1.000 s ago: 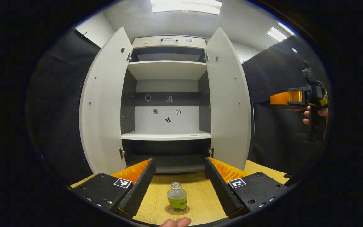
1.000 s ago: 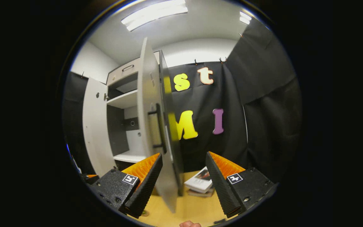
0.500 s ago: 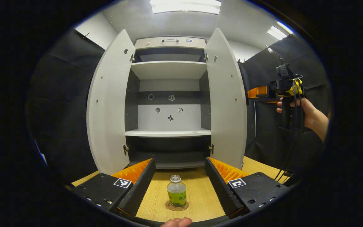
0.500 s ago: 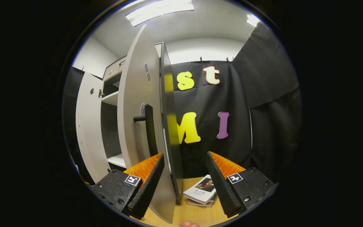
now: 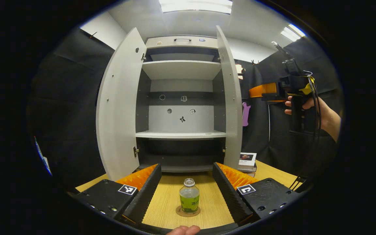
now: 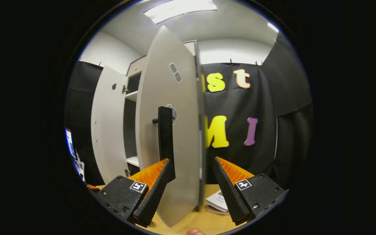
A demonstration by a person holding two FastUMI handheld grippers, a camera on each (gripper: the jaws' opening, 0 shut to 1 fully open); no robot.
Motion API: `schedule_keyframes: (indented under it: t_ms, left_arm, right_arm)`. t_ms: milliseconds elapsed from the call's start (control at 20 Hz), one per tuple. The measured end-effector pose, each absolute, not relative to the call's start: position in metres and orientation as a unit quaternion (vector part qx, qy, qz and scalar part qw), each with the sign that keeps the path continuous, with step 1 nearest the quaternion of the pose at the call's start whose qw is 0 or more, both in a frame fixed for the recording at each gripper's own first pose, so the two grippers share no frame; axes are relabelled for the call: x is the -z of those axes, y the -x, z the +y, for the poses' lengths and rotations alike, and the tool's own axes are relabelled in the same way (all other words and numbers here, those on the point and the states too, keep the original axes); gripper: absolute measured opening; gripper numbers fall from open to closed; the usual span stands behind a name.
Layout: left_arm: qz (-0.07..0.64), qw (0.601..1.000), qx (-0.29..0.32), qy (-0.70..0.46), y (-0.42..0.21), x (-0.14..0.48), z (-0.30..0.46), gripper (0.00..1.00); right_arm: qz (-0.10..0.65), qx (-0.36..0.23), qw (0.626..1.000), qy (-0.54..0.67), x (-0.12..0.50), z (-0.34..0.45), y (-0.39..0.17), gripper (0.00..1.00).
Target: Grasp the bottle in the cabinet with the left hand and place it on the coaster, then close the right door with the right hand and the left door with the left hand.
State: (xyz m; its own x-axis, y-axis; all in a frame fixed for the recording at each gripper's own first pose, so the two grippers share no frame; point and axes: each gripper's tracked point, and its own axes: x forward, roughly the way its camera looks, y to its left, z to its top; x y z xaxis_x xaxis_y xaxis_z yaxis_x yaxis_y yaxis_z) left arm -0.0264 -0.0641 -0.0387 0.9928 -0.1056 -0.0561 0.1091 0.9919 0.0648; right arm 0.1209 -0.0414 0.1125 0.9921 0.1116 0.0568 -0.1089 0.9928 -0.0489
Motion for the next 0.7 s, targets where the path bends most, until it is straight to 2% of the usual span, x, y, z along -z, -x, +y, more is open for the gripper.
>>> schedule_keyframes:
  t_ms: [350,650,700]
  left_arm:
    - [0.026,0.998,0.029,-0.041,0.028,0.038,-0.041,0.95]
    - [0.024,0.999,0.022,-0.037,0.025,0.034,-0.033,0.95]
    - [0.025,0.999,0.026,-0.036,0.024,0.035,-0.035,0.95]
  right_arm:
    - [-0.04,-0.077,0.996,-0.002,-0.121,-0.008,-0.141,0.82]
    - [-0.071,-0.076,0.994,0.027,-0.139,-0.009,-0.117,0.82]
    - [-0.073,-0.077,0.994,0.031,-0.138,-0.01,-0.108,0.78]
